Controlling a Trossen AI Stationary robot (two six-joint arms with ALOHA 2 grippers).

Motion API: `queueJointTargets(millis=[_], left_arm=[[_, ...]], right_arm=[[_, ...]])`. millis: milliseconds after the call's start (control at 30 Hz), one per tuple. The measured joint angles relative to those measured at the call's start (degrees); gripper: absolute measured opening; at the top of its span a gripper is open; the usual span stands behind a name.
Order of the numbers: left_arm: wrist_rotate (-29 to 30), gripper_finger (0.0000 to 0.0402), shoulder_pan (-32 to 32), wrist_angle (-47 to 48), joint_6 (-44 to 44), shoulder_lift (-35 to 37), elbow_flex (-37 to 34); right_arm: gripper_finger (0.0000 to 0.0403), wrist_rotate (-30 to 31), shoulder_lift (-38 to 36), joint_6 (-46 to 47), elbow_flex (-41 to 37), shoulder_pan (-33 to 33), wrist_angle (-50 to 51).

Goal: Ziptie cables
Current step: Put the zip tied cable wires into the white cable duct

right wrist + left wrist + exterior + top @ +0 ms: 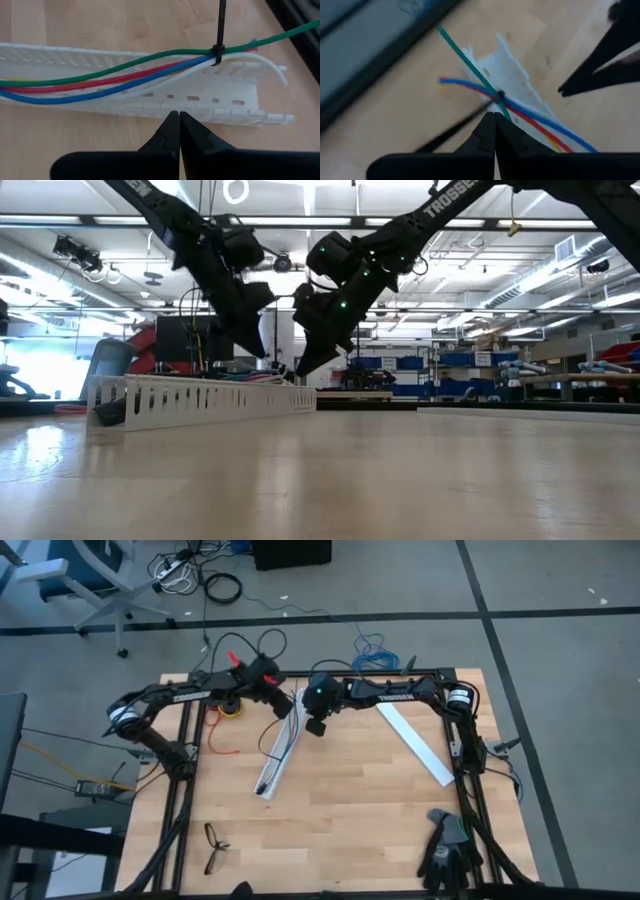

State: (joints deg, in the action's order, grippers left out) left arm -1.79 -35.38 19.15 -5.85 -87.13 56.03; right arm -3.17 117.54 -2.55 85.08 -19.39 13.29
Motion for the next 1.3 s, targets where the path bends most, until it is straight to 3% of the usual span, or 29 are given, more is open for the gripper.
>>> queueJointTargets(millis=[133,367,567,700,1033,1300], left_arm=[[4.27,0.0005,-0.39,3.89,0.02,3.97,0.02],[18.58,0.0004,3.82,19.61,-4.87,10.04,1.81],[21.07,0.0004,12.78,21.98,-12.08,11.91,2.00],[25.75,0.0004,19.45,23.77,-17.55,11.87,2.02],[33.78,0.0003,32.56,29.95,-31.46,11.81,6.49],[35.38,0.0018,35.08,23.23,-29.75,8.12,6.49]], right_arm=[[0.0000,-2.44,0.00,-0.21,0.00,-1.10,2.34],[0.0000,-3.22,-0.61,-2.45,0.00,-4.02,7.38],[0.0000,-10.59,-0.61,-3.84,-0.02,-7.95,7.68],[0.0000,-13.47,-0.61,-4.97,-0.02,-10.02,8.17],[0.0000,-13.70,-0.59,-8.20,-0.15,-11.57,15.19],[0.0000,-13.82,-1.07,-10.75,-1.14,-11.72,14.90]])
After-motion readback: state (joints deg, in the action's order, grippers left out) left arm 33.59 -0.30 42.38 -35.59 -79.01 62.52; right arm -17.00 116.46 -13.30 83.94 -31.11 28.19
